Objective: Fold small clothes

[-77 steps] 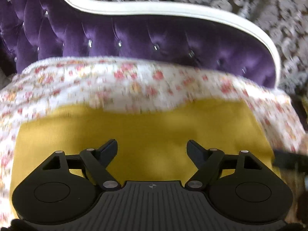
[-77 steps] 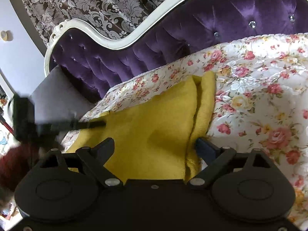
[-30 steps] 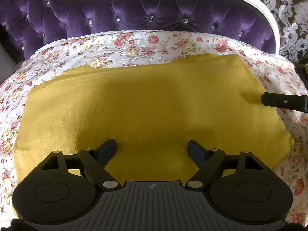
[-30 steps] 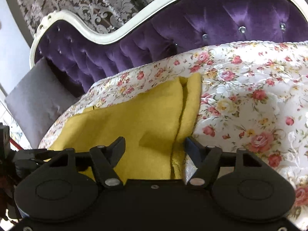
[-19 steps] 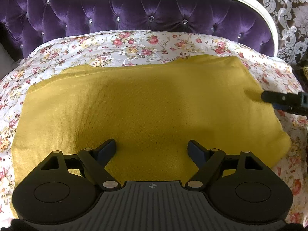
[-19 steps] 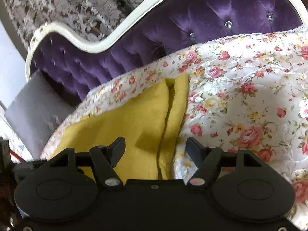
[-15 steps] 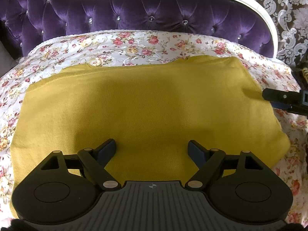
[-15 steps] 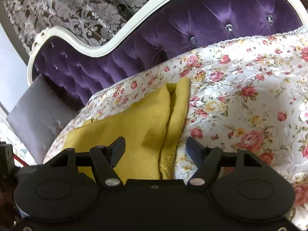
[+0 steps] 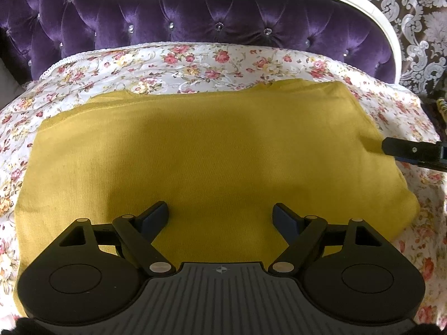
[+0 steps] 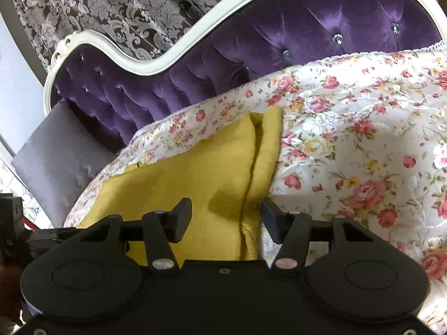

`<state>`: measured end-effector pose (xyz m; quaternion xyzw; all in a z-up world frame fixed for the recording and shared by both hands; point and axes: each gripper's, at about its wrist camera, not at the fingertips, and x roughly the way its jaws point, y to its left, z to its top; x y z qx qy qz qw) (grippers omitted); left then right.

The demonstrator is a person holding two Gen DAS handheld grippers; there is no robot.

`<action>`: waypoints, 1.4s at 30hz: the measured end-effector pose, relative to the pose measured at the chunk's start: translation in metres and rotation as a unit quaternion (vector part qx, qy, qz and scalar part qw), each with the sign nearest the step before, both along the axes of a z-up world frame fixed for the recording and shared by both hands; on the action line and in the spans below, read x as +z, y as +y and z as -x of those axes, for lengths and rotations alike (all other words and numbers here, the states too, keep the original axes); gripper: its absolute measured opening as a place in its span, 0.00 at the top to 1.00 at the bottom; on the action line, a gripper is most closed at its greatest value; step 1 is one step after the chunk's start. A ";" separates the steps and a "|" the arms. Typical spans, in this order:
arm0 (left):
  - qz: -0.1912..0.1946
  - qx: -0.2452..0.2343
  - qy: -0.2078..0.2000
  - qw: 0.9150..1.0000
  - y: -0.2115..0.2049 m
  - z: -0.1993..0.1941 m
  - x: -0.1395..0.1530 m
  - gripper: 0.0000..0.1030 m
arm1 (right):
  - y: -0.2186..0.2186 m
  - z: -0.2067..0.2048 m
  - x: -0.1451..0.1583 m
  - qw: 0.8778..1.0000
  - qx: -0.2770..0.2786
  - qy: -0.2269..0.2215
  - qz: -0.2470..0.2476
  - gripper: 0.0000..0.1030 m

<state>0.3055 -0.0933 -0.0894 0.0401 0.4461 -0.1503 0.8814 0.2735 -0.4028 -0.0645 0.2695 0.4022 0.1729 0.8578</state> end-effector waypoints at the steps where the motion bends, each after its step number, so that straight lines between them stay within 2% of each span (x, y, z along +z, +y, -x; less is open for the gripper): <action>1: -0.002 0.000 -0.001 1.000 0.000 0.000 0.000 0.22 | 0.000 -0.001 -0.002 1.000 0.001 0.001 -0.001 0.40; 5: -0.002 0.001 -0.001 1.000 0.000 0.000 0.000 0.22 | 0.001 -0.015 -0.006 1.000 -0.002 0.002 -0.016 0.40; 9: 0.003 0.003 0.000 1.000 0.001 -0.001 0.000 0.22 | 0.002 -0.033 -0.015 0.998 -0.003 0.014 -0.056 0.40; 13: 0.008 0.006 0.000 1.000 0.003 -0.002 -0.001 0.22 | 0.004 -0.030 -0.021 0.996 0.003 0.026 -0.088 0.40; 15: 0.014 0.008 0.000 1.000 0.004 -0.002 -0.001 0.22 | 0.009 -0.021 -0.017 0.996 0.015 0.030 -0.080 0.48; 17: 0.021 0.013 -0.001 1.000 0.005 -0.004 0.000 0.22 | 0.015 -0.016 -0.015 0.997 0.029 0.045 -0.059 0.78; 20: 0.024 0.015 -0.005 1.000 0.002 -0.008 -0.001 0.22 | 0.028 -0.011 -0.005 0.999 0.028 0.042 -0.016 0.81; 21: 0.019 0.001 -0.010 1.000 -0.001 -0.010 -0.001 0.24 | 0.032 -0.011 0.001 0.999 0.024 0.040 -0.006 0.81; 23: 0.009 -0.019 -0.018 1.000 -0.002 -0.013 0.000 0.41 | 0.044 -0.013 0.021 0.999 0.023 0.024 0.006 0.82; 24: 0.016 -0.017 -0.016 1.000 0.002 -0.016 0.002 0.50 | 0.052 -0.015 0.032 0.999 0.029 0.012 0.014 0.82; 25: 0.038 -0.014 -0.010 0.999 0.011 -0.020 0.005 0.55 | 0.063 -0.019 0.044 0.999 0.038 0.001 0.026 0.82; 27: 0.100 0.006 0.002 0.995 0.039 -0.027 0.012 0.56 | 0.089 -0.026 0.068 0.997 0.062 -0.020 0.044 0.82; 28: 0.116 0.018 0.001 0.993 0.050 -0.030 0.015 0.56 | 0.103 -0.031 0.077 0.996 0.075 -0.029 0.046 0.82; 33: 0.141 0.060 -0.023 0.988 0.122 -0.033 0.031 0.56 | 0.194 -0.055 0.099 0.986 0.147 -0.039 0.066 0.82; 37: 0.183 0.110 -0.007 0.977 0.180 -0.034 0.026 0.55 | 0.282 -0.061 0.083 0.970 0.207 -0.038 0.123 0.81; 39: 0.189 0.131 0.001 0.973 0.200 -0.035 0.021 0.55 | 0.313 -0.055 0.068 0.960 0.231 -0.037 0.154 0.75; 40: 0.189 0.135 0.004 0.973 0.206 -0.037 0.020 0.55 | 0.325 -0.050 0.061 0.955 0.243 -0.039 0.165 0.69; 41: 0.191 0.136 0.007 0.972 0.211 -0.037 0.018 0.55 | 0.331 -0.043 0.057 0.952 0.250 -0.045 0.170 0.58; 42: 0.194 0.133 0.009 0.972 0.214 -0.037 0.017 0.55 | 0.333 -0.036 0.056 0.952 0.254 -0.054 0.164 0.54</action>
